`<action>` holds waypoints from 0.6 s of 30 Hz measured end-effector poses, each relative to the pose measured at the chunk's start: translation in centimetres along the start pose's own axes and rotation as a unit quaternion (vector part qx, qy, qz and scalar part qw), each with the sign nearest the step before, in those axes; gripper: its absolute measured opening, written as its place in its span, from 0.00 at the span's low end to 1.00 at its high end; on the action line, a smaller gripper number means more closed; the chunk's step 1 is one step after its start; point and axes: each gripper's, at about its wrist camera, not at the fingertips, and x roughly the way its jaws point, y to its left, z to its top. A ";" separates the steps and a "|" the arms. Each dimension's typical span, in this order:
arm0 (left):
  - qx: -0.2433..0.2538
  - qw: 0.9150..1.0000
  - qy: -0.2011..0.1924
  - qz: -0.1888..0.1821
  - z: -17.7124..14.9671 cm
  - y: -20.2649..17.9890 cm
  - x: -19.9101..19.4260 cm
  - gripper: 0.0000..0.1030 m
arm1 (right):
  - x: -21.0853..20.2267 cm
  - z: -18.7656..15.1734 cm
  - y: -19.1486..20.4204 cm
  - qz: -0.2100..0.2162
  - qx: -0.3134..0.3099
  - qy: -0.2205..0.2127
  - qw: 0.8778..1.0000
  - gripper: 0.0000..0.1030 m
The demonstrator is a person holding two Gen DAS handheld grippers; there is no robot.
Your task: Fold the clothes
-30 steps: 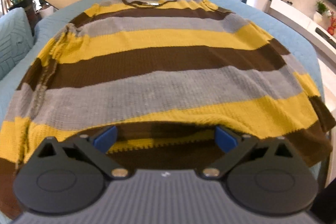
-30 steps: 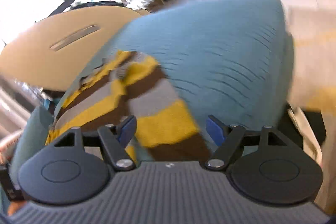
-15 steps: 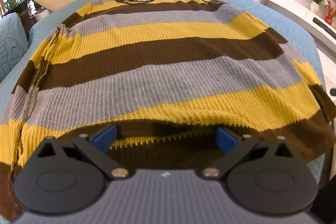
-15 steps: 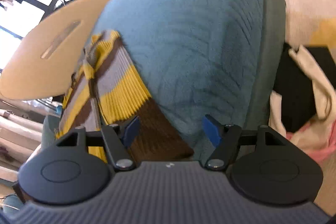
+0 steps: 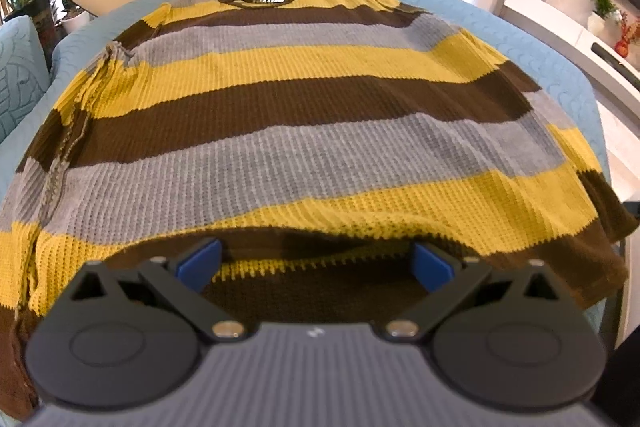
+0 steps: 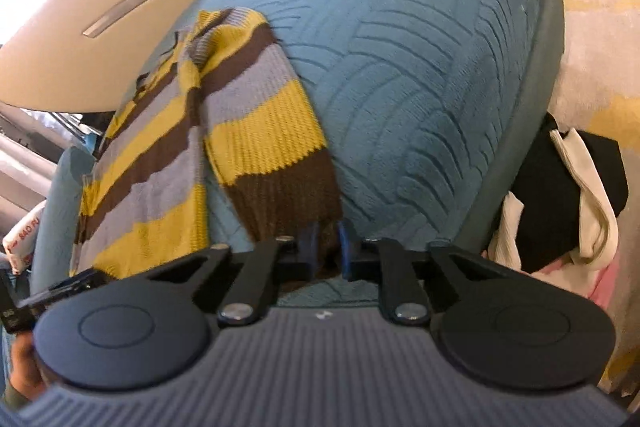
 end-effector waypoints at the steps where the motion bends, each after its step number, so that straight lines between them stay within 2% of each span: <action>1: -0.002 1.000 0.001 -0.001 0.0 0.1 -0.1 0.98 | -0.9 0.2 1.2 0.008 -0.011 -0.021 1.000 0.09; 3: -0.006 1.000 0.004 -0.001 -0.1 0.3 -0.2 0.98 | -2.3 0.4 3.8 0.017 -0.052 -0.051 0.997 0.09; 4: -0.007 1.000 0.006 -0.001 -0.1 0.3 -0.1 0.98 | -4.0 0.3 7.3 0.027 -0.113 -0.074 0.990 0.09; 5: -0.010 1.000 0.008 -0.001 -0.1 0.4 -0.1 0.98 | -4.8 0.2 9.2 0.035 -0.144 -0.082 0.986 0.09; 6: -0.013 1.000 0.010 -0.002 0.0 0.5 0.0 0.98 | -5.6 -0.1 12.1 0.047 -0.191 -0.089 0.976 0.09; 7: -0.016 1.000 0.011 -0.002 0.1 0.5 0.0 0.98 | -5.8 -0.9 16.0 0.055 -0.260 -0.087 0.960 0.09; 9: -0.021 1.000 0.011 -0.003 0.2 0.7 -0.1 0.98 | -4.0 -3.4 21.7 0.049 -0.372 -0.041 0.926 0.09; 10: -0.023 1.000 0.010 -0.004 0.2 0.8 -0.2 0.98 | -3.0 -4.5 23.0 0.038 -0.406 -0.022 0.913 0.09; 11: -0.025 1.000 0.010 -0.005 0.2 0.8 -0.3 0.98 | -1.0 -6.5 24.6 0.012 -0.458 0.007 0.889 0.09; 12: -0.026 1.000 0.009 -0.006 0.2 0.9 -0.3 0.98 | -0.4 -7.3 24.9 0.003 -0.474 0.016 0.880 0.09; 13: -0.027 1.000 0.007 -0.009 0.2 1.0 -0.5 0.98 | 1.9 -9.5 25.6 -0.022 -0.513 0.047 0.857 0.09; 16: -0.030 0.999 -0.005 -0.017 0.2 1.1 -1.1 0.97 | 5.6 -12.1 25.3 -0.055 -0.538 0.098 0.835 0.11; 17: -0.030 0.999 -0.012 -0.020 0.3 1.0 -1.4 0.96 | 5.9 -12.3 25.1 -0.059 -0.535 0.107 0.836 0.13; 18: -0.029 0.999 -0.018 -0.022 0.4 0.9 -1.8 0.96 | 6.3 -12.3 24.5 -0.063 -0.522 0.117 0.843 0.15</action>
